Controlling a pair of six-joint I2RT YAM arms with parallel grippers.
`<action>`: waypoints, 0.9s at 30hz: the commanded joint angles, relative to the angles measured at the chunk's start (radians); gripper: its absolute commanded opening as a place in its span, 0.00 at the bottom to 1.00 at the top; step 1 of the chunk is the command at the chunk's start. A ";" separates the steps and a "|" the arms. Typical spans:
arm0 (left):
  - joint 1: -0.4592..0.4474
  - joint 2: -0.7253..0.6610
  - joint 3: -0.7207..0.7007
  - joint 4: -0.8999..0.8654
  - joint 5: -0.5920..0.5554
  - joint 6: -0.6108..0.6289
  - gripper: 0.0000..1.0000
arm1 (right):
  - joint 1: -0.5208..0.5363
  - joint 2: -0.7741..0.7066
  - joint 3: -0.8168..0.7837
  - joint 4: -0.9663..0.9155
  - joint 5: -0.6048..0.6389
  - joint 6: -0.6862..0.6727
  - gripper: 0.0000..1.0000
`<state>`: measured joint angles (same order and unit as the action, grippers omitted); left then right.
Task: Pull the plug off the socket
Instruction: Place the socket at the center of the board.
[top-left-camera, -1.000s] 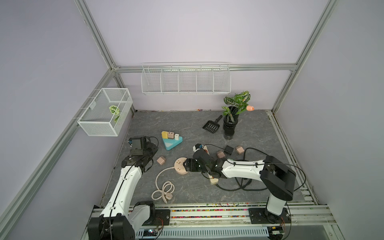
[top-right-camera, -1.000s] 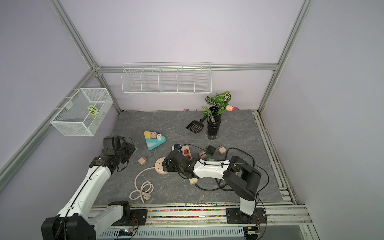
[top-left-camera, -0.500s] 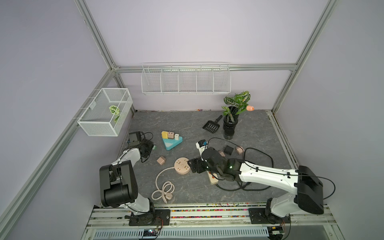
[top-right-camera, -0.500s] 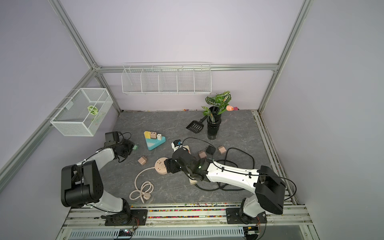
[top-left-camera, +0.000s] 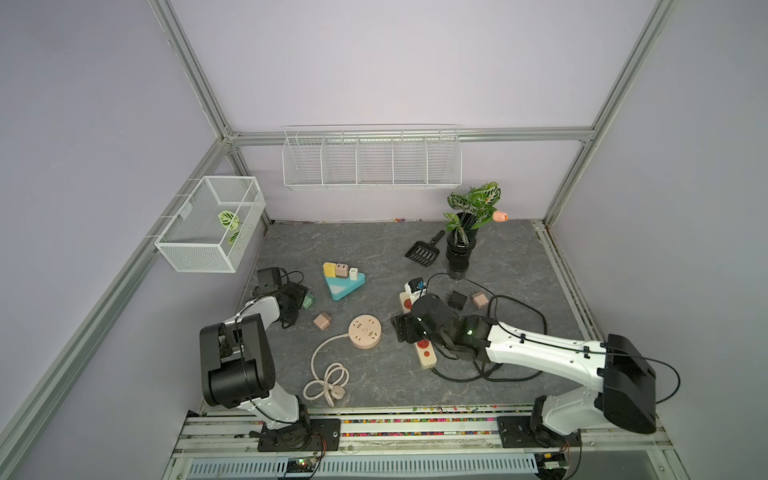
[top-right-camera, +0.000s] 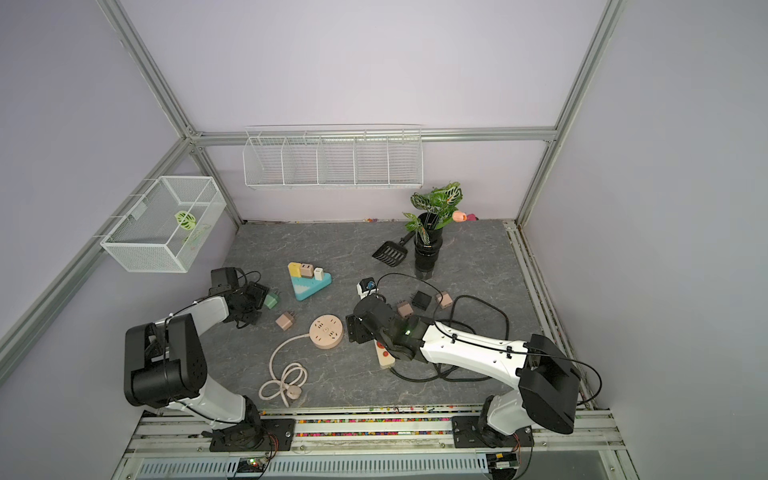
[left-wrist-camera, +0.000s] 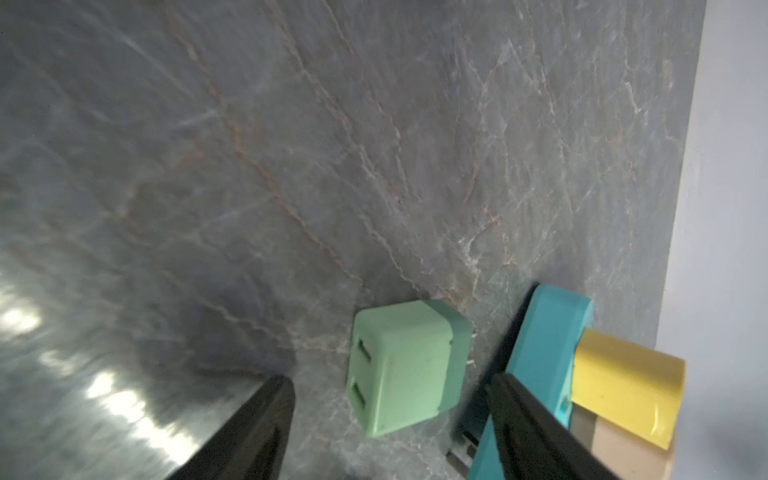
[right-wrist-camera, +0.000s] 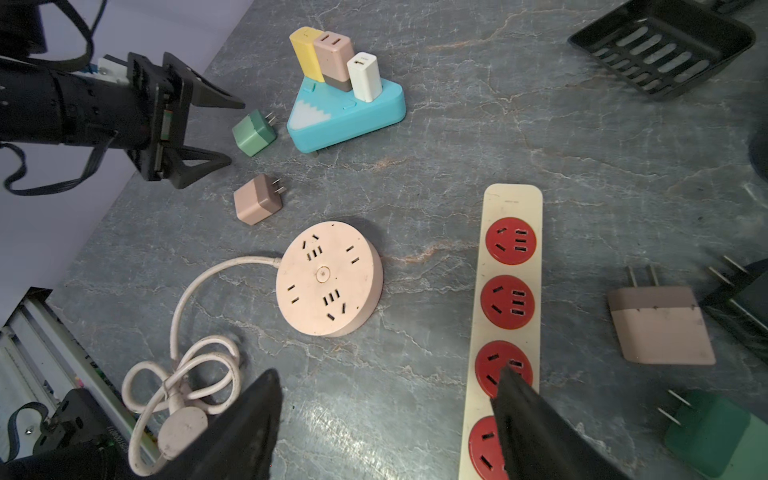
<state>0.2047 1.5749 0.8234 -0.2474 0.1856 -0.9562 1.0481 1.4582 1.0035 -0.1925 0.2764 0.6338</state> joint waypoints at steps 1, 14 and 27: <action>-0.001 -0.093 0.002 -0.044 -0.050 0.038 0.79 | -0.014 -0.015 0.004 -0.017 0.009 -0.014 0.82; -0.172 -0.044 -0.034 0.206 0.197 0.195 0.59 | -0.022 0.025 0.052 -0.041 -0.023 -0.030 0.82; -0.173 0.123 -0.049 0.378 0.282 0.206 0.52 | -0.023 0.004 0.048 -0.074 0.001 -0.044 0.82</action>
<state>0.0288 1.6829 0.7834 0.0677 0.4400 -0.7612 1.0317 1.4765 1.0359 -0.2459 0.2592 0.6048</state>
